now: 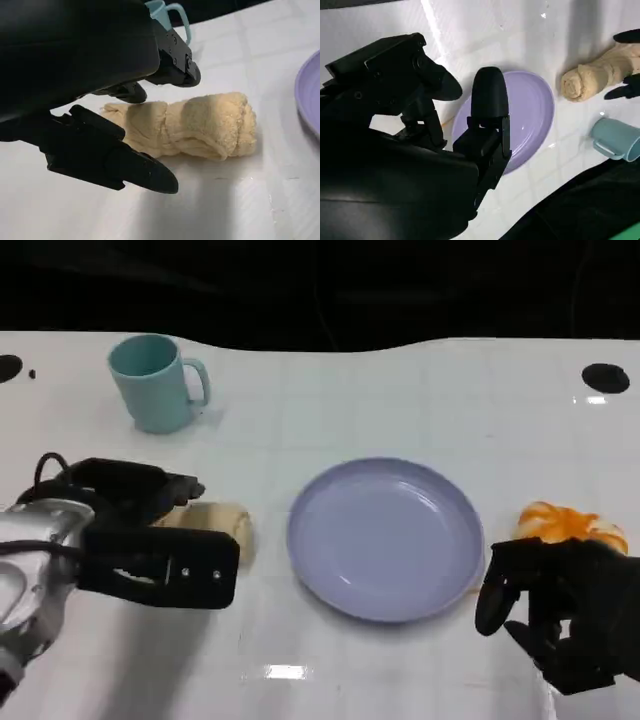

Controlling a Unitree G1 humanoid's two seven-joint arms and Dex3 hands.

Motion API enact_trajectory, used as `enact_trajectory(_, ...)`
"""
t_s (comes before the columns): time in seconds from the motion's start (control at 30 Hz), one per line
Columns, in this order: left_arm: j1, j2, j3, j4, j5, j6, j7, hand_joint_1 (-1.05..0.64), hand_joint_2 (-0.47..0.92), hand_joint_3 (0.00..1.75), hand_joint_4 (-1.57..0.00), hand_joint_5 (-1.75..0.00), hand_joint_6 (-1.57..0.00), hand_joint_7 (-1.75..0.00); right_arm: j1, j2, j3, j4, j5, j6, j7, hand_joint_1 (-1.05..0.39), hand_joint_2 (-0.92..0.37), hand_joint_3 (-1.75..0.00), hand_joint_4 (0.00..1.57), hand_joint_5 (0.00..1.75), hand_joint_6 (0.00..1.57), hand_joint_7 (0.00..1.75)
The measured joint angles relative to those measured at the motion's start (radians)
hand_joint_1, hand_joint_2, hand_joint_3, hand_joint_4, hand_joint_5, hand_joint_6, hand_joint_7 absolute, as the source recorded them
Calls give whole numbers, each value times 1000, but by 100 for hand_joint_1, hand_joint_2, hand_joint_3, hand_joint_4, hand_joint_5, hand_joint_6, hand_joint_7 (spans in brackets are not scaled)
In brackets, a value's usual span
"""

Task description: Grasp the towel on the left side of the plate with the left hand and place it into the plate.

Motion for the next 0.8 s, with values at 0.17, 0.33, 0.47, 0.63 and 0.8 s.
enact_trajectory(0.17, -80, -58, -35, 203, 21, -55, 82, -53, 92, 5, -46, -12, -41, -3, 3, 2, 0, -5, 0, 2, -1, 1, -58, -106, 71, 174, 69, 142)
enact_trajectory(0.33, -163, -126, -51, 440, 18, -94, 186, -45, 92, 15, -67, -45, -70, -23, 6, 3, 1, -10, -1, 3, -1, 0, -58, -106, 71, 173, 69, 142)
enact_trajectory(0.47, -187, -154, -49, 555, -2, -124, 233, -32, 92, 21, -69, -87, -85, -47, 6, 3, 0, -16, -1, 20, -1, 1, -58, -106, 71, 173, 69, 142)
enact_trajectory(0.63, -177, -155, -46, 585, -1, -199, 374, -19, 92, 24, -97, -149, -87, -104, 6, 3, 0, -17, 0, 21, -1, 1, -58, -106, 71, 173, 70, 142)
enact_trajectory(0.8, -128, -159, -25, 563, -20, -237, 509, -19, 84, 48, -87, -174, -64, -170, 8, 2, 0, -18, 0, 18, 0, 2, -59, -105, 71, 173, 69, 142)
